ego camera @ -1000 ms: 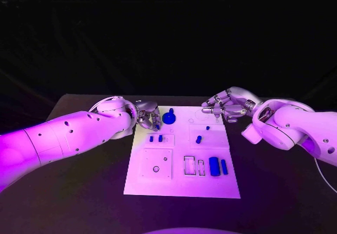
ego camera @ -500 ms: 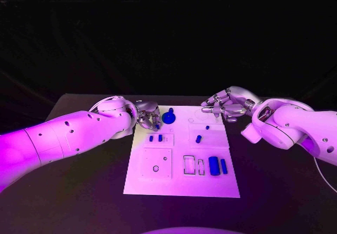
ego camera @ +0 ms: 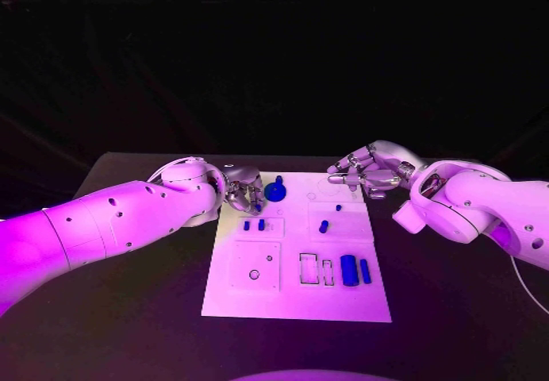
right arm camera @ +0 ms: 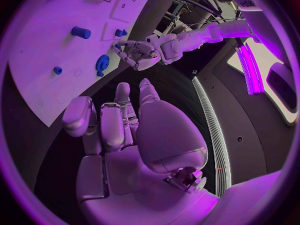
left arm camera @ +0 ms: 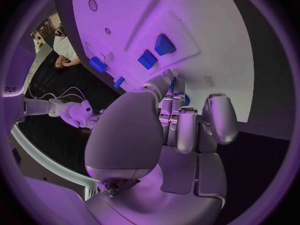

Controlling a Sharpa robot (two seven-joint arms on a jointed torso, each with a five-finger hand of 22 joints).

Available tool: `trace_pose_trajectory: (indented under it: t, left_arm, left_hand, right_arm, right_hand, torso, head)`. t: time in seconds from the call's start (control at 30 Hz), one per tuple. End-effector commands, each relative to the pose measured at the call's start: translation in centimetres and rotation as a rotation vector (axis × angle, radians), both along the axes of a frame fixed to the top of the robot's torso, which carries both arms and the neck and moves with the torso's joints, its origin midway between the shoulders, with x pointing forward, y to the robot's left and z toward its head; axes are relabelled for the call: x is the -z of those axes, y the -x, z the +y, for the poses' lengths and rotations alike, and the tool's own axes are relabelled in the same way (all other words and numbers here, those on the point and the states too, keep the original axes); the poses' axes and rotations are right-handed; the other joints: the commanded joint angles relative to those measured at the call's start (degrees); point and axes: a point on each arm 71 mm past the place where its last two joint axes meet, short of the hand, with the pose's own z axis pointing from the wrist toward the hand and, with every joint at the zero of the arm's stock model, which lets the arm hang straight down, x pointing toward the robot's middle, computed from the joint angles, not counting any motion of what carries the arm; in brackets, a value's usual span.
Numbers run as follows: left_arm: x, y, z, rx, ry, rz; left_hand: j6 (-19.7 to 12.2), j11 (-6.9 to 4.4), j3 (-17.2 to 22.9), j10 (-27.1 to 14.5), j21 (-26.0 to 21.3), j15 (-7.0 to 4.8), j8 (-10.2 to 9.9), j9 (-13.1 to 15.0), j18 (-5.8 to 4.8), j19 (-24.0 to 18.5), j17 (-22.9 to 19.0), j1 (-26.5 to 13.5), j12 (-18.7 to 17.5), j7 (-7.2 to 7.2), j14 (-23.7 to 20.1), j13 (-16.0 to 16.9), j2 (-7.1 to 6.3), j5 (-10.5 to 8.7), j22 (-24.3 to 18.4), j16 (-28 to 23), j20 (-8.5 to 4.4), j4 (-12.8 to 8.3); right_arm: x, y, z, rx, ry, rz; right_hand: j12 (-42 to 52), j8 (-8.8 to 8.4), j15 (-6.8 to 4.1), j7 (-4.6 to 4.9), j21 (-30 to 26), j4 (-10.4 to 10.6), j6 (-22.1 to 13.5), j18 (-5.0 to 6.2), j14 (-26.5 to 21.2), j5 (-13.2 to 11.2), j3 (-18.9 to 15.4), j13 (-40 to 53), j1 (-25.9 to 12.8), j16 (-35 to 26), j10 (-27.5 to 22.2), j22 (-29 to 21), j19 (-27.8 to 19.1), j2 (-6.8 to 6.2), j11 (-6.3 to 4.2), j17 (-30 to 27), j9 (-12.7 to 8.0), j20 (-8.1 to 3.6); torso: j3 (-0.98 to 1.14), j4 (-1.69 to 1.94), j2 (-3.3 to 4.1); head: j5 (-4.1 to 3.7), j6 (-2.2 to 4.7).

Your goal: Assemble the parts on the task board

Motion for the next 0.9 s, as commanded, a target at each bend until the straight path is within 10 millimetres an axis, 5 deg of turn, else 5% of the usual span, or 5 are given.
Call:
trace_pose_trajectory:
  t: [0.03,0.53,0.9]
  left_arm:
    - [0.10,0.14,-0.31,0.020,-0.015,0.010]
    - [0.27,-0.01,-0.09,0.003,-0.036,0.020]
    - [0.23,-0.04,0.00,-0.011,-0.038,0.015]
  left_hand:
    - [0.4,0.14,0.3,0.4,-0.2,-0.45,-0.2,0.0,-0.48,0.1,0.0,-0.1,-0.2,0.04,1.6,0.1,-0.22,-0.37,2.5,-0.2,0.04,0.0]
    - [-0.1,0.34,0.8,0.0,-0.7,-0.30,-0.7,-0.1,-0.41,-0.2,-0.4,-0.9,-0.8,0.23,1.5,0.1,-0.76,-0.39,2.4,-0.4,0.10,-0.2]
    - [-4.7,2.15,1.3,-3.0,-2.8,1.18,-2.6,-1.3,-0.12,-1.0,-2.1,-3.4,-3.3,2.34,0.9,-0.3,-2.97,-0.35,1.4,-1.2,1.14,-0.2]
  right_arm:
    - [0.04,0.09,0.20,-0.022,0.001,-0.001]
    - [0.05,0.06,0.16,-0.020,0.000,-0.004]
    - [0.07,0.03,0.12,-0.015,-0.002,-0.005]
  right_hand:
    - [0.2,0.37,0.19,-0.14,-0.3,-0.1,-0.3,1.04,0.9,0.3,0.0,-0.1,0.5,-0.3,-0.5,0.0,-0.2,0.24,-0.07,0.0,0.1,0.04]
    - [0.2,0.39,0.19,-0.14,-0.3,-0.1,-0.3,1.05,0.9,0.3,-0.1,-0.1,0.5,-0.3,-0.5,0.0,-0.2,0.25,-0.07,-0.1,0.1,0.04]
    - [0.2,0.40,0.19,-0.13,-0.6,0.0,-0.3,1.15,0.8,0.3,-0.1,-0.1,0.6,-0.5,-0.5,-0.5,-0.5,0.23,-0.06,-0.3,0.1,0.04]
  torso:
    - [-0.01,-0.02,0.03]
    - [-0.01,-0.02,0.02]
    - [-0.02,-0.02,-0.01]
  head:
    - [0.06,-0.04]
    - [0.04,-0.08]
    - [0.09,-0.08]
